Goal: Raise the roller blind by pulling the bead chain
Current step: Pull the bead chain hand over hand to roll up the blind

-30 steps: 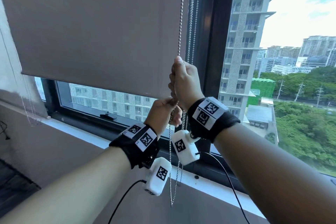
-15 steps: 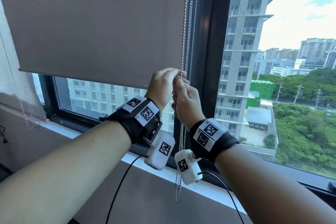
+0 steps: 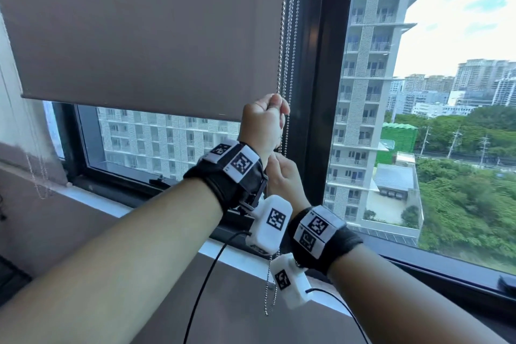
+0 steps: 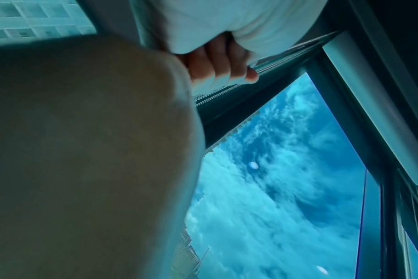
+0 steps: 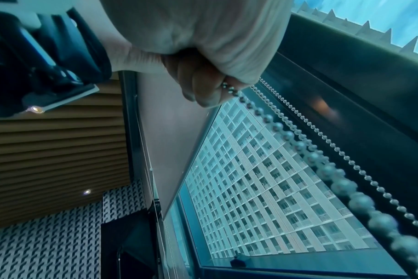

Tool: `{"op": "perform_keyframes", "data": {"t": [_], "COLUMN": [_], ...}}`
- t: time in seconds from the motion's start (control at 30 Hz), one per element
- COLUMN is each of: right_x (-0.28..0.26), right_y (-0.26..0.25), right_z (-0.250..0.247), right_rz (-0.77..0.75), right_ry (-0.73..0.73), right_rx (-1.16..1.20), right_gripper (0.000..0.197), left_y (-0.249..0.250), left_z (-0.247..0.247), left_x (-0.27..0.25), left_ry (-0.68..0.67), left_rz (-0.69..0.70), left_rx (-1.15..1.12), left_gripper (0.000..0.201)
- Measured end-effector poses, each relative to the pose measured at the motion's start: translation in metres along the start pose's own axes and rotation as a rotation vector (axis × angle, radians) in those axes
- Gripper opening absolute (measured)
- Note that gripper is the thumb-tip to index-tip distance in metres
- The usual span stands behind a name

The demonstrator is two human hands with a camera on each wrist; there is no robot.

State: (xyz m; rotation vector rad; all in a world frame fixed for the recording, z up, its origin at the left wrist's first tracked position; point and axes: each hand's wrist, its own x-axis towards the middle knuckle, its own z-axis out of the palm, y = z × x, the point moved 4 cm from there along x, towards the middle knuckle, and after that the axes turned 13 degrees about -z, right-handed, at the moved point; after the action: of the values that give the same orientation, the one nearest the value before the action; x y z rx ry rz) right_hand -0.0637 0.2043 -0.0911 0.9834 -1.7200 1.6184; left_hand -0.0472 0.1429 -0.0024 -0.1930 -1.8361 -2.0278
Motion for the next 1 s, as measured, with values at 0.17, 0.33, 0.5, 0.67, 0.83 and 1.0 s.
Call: {"op": "perform_keyframes", "data": {"t": [0.17, 0.33, 0.5, 0.67, 0.83, 1.0], "right_x": [-0.004, 0.004, 0.033, 0.069, 0.092, 0.095], "right_y": [0.009, 0.005, -0.018, -0.05, -0.073, -0.072], "right_z": [-0.003, -0.014, -0.019, -0.018, -0.008, 0.002], "right_rz": [0.051, 0.088, 0.011, -0.017, 0.049, 0.059], "right_ry": [-0.064, -0.114, -0.022, 0.05, 0.064, 0.074], "right_rx": [0.067, 0.174, 0.238, 0.202, 0.308, 0.183], "right_gripper": [0.035, 0.008, 0.029, 0.024, 0.038, 0.042], "left_y": [-0.004, -0.019, -0.043, -0.059, -0.062, -0.065], "left_z": [-0.006, -0.012, -0.017, -0.022, -0.023, -0.025], "left_x": [-0.005, -0.013, -0.019, -0.025, -0.028, -0.028], "left_ry": [0.02, 0.015, 0.027, -0.011, -0.022, -0.04], "left_rz": [0.037, 0.004, -0.061, -0.108, -0.06, -0.066], "left_rx": [0.026, -0.002, 0.021, 0.051, 0.045, 0.034], "left_gripper": [0.04, 0.038, 0.03, 0.034, 0.041, 0.06]}}
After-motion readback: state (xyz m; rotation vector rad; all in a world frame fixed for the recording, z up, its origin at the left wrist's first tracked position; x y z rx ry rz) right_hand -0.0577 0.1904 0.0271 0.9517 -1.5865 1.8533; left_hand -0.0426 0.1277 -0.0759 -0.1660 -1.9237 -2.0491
